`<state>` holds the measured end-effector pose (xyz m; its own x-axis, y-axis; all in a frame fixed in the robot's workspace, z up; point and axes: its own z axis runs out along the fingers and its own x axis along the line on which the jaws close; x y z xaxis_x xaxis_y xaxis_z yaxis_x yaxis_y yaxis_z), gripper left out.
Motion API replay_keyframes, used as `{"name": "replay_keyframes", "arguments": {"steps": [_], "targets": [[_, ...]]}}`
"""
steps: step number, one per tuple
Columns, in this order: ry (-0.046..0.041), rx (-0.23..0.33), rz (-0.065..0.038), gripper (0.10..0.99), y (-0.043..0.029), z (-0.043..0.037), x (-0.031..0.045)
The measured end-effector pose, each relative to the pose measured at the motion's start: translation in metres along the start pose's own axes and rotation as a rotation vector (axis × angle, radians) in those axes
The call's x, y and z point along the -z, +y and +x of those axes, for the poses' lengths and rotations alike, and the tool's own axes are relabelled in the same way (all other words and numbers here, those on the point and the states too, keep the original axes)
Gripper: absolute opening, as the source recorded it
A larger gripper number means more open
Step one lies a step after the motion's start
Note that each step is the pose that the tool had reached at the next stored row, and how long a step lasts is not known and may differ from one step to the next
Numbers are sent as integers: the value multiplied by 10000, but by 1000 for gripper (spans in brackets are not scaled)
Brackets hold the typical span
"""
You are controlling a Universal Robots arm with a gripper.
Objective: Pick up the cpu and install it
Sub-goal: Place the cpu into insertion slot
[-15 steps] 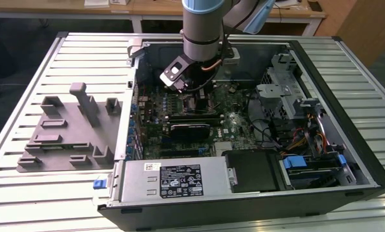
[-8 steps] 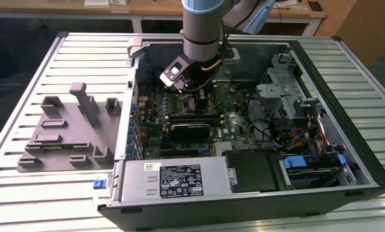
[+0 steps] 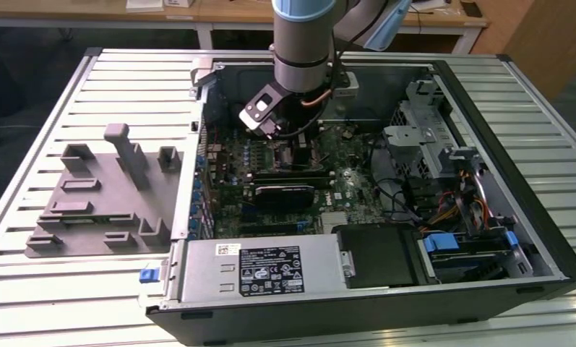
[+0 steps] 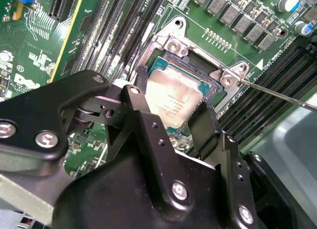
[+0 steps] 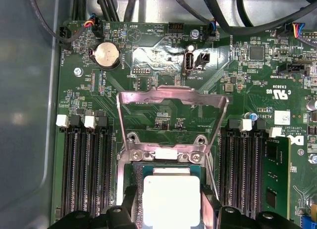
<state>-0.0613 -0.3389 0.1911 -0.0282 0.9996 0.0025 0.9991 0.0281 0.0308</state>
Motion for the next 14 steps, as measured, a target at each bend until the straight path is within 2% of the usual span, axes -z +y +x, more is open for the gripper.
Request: {"name": "replay_keyframes", "arguments": {"steps": [5, 8, 14], "targets": [[3, 0, 0, 612, 2, 0, 52], [35, -2, -2, 612, 1, 1, 51], [32, 0, -1, 612, 1, 0, 29]]}}
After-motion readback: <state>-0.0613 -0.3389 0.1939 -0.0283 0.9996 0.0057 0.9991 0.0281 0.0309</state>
